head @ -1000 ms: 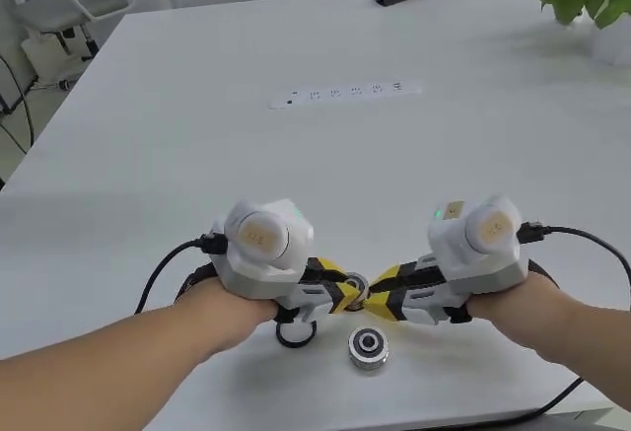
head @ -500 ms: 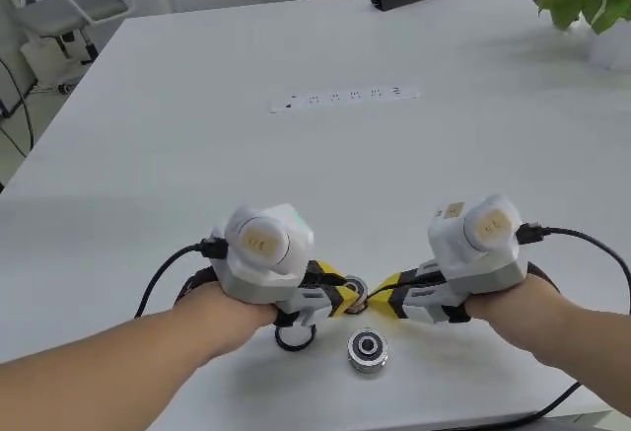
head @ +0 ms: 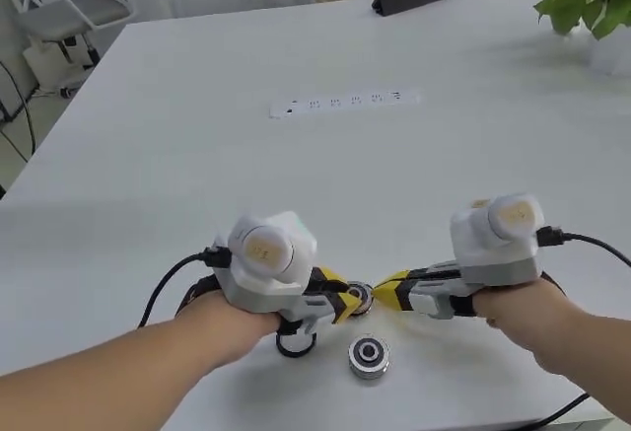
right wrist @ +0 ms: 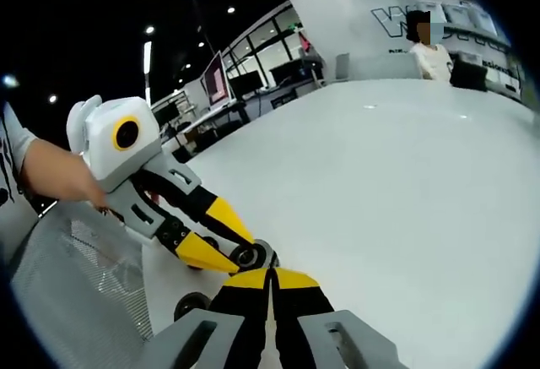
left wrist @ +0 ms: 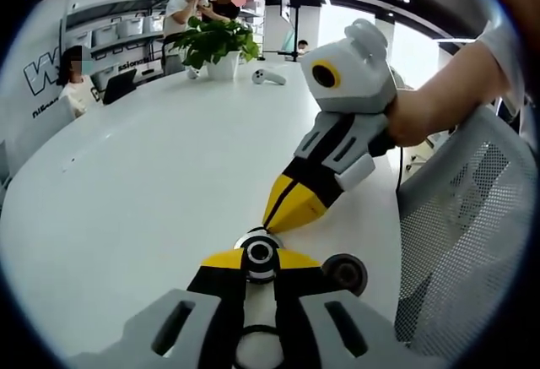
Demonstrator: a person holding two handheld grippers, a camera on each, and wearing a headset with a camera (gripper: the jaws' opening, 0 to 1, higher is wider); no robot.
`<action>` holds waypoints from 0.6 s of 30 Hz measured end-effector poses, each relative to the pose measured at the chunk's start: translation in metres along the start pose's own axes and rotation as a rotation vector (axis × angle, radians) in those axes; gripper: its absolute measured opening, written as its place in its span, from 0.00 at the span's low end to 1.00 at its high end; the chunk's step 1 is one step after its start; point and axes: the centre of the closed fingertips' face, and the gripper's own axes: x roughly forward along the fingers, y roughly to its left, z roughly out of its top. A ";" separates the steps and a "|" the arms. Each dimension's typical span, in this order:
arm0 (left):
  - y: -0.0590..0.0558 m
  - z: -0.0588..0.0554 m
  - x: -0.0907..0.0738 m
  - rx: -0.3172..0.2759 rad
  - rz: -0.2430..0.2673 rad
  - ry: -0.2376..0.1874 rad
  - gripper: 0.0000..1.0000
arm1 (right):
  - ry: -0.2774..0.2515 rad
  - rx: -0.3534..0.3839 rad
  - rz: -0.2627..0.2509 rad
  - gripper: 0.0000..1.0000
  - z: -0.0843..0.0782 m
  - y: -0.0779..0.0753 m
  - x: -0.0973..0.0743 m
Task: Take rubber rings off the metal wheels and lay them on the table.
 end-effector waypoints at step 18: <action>-0.001 0.001 0.000 0.023 0.008 0.003 0.07 | -0.010 0.060 0.035 0.00 0.004 0.010 0.001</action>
